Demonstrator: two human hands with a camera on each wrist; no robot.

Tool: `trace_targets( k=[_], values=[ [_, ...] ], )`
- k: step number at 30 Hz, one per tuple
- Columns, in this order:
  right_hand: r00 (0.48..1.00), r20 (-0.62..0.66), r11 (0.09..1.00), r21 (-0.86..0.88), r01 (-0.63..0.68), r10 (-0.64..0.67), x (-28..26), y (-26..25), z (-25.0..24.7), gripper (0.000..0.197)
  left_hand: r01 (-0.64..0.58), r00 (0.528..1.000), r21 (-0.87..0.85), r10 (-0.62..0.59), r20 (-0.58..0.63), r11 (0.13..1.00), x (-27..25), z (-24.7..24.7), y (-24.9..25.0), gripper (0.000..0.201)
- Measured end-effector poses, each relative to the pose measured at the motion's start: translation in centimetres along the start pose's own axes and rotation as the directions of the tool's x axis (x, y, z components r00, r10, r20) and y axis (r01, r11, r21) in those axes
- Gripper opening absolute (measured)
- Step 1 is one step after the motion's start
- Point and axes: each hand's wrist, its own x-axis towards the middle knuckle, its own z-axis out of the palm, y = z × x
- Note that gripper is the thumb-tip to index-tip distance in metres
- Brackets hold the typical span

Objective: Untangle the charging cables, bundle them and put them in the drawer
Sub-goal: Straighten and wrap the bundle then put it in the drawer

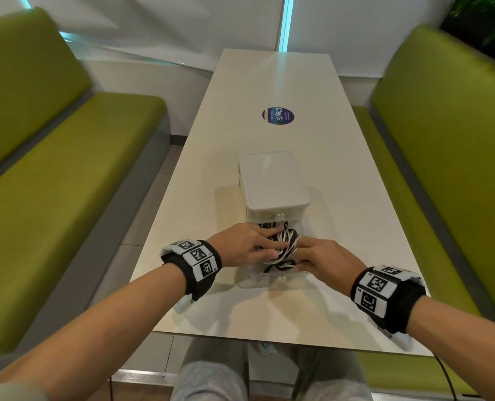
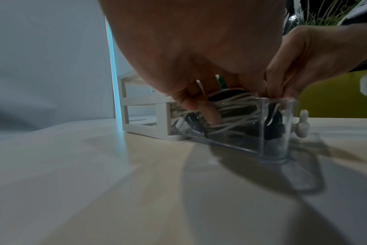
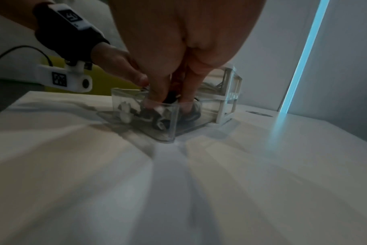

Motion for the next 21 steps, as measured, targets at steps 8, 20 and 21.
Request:
trace_targets(
  k=[8, 20, 21],
  values=[
    [0.986, -0.142, 0.993, -0.091, 0.078, -0.091, -0.3, 0.3, 0.5, 0.013, 0.013, 1.0, -0.031, -0.013, -0.009, 0.999, 0.0, -0.1, 0.1, 0.042],
    [0.981, 0.05, 0.969, -0.153, 0.192, -0.187, 0.6, 0.6, -0.1, 0.019, 0.025, 1.0, -0.009, -0.025, 0.011, 1.0, -0.2, -0.9, 0.5, 0.035],
    [0.989, 0.022, 0.975, -0.166, 0.146, -0.145, 0.8, 0.5, -0.1, 0.014, 0.03, 0.999, -0.008, -0.03, 0.014, 1.0, -0.2, -1.1, 0.5, 0.035]
  ],
)
